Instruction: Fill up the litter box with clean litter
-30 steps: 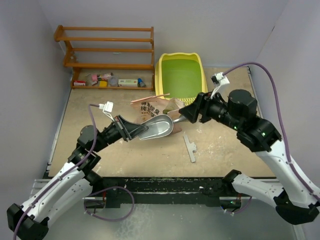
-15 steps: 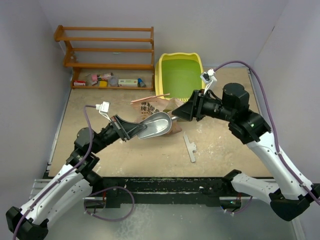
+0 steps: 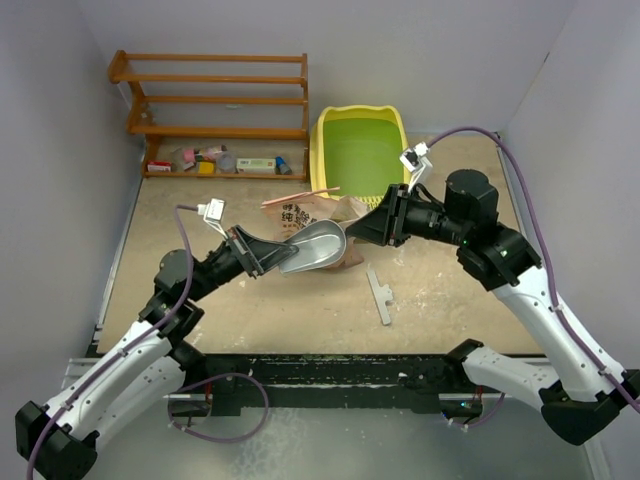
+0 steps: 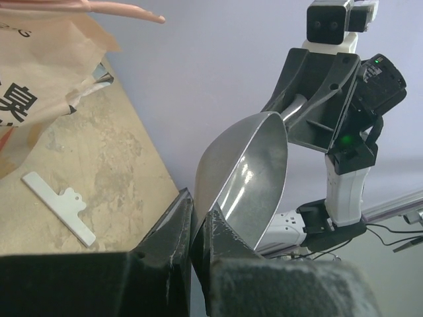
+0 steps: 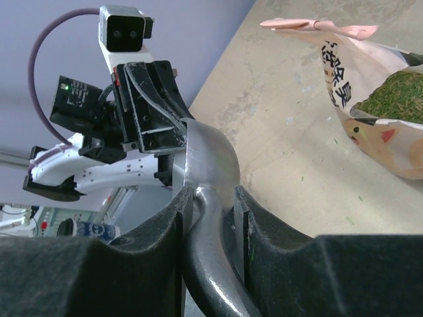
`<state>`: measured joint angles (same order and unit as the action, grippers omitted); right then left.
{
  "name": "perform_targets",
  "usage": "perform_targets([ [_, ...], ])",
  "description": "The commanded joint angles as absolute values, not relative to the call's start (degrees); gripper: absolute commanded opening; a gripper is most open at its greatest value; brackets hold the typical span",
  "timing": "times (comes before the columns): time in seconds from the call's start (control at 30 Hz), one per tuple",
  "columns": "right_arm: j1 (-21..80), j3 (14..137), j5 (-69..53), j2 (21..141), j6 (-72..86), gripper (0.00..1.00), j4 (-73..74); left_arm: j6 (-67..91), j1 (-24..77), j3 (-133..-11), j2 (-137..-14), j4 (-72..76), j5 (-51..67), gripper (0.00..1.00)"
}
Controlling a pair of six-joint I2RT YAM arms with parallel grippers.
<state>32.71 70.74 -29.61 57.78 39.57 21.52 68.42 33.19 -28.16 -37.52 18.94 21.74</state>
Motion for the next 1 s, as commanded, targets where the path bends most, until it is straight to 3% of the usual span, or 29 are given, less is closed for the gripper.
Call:
perform_targets([
  [0.0, 33.31, 71.84, -30.49, 57.70, 37.29, 0.21, 21.80, 68.85, 33.31, -29.09, -37.39, 22.13, 20.83, 0.00],
  [0.13, 33.30, 71.98, -28.68, 57.73, 36.34, 0.00, 23.33, 67.28, 33.31, -30.03, -38.14, 20.14, 20.98, 0.01],
  [0.2, 33.31, 72.56, -25.72, 57.21, 35.24, 0.00, 25.32, 64.57, 33.31, -32.07, -38.65, 15.47, 20.24, 0.30],
  [0.23, 33.28, 73.24, -24.01, 56.95, 34.50, 0.00, 26.77, 62.19, 33.31, -33.70, -39.10, 12.28, 20.02, 0.40],
  [0.33, 33.26, 76.29, -18.45, 56.52, 31.71, 0.00, 31.46, 50.48, 33.28, -41.04, -41.50, 0.55, 18.35, 0.54],
  [0.5, 33.29, 83.59, -6.69, 57.11, 27.33, 0.00, 40.02, 25.90, 33.26, -58.38, -48.61, -17.06, 10.51, 0.59],
  [0.7, 33.31, 90.78, 5.17, 61.60, 22.69, 0.00, 45.67, 3.20, 33.31, -70.96, -57.47, -23.06, 4.21, 0.60],
  [0.8, 33.30, 93.32, 8.24, 64.93, 20.84, 0.00, 46.43, -4.34, 33.31, -76.16, -62.84, -28.63, 4.22, 0.67],
  [0.97, 33.26, 95.48, 13.66, 70.64, 18.42, 0.00, 45.92, -7.82, 33.27, -78.35, -68.92, -34.20, 7.90, 0.69],
])
